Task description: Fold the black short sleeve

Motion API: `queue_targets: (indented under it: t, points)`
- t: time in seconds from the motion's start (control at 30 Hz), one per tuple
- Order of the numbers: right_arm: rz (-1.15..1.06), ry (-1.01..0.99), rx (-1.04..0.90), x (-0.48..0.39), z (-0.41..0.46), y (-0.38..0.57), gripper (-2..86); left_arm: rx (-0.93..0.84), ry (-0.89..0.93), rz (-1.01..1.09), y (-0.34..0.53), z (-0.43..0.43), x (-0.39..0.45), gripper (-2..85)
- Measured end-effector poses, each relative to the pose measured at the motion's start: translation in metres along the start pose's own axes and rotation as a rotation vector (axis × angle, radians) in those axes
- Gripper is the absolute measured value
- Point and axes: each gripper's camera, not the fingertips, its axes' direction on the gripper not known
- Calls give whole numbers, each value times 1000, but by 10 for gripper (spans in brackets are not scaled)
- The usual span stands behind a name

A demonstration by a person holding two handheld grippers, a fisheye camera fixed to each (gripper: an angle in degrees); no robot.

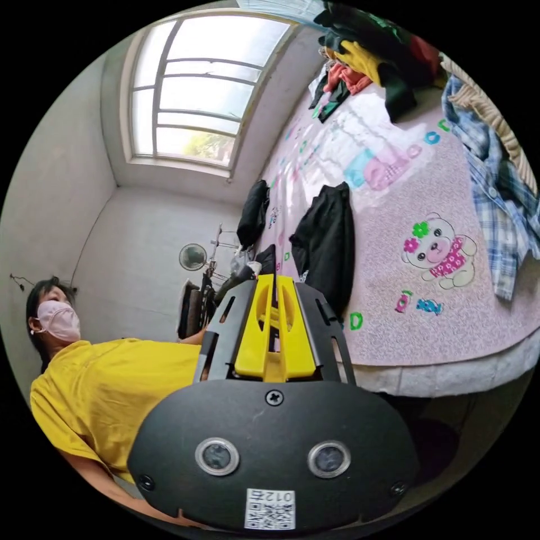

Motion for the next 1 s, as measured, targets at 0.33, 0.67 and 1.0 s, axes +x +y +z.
queue_targets:
  t: [0.33,0.67,1.0]
  points:
    - [-195,253,-316,-23,153,-86,34,698,325,-630,162,-13,-80,77]
    - [-708,541,-618,-114,364,-170,95,649,-105,-790,176,-85,-152,129]
    - [-1213,667,-1115,-154,560,-178,130,457,-71,-464,175,-73,-207,112]
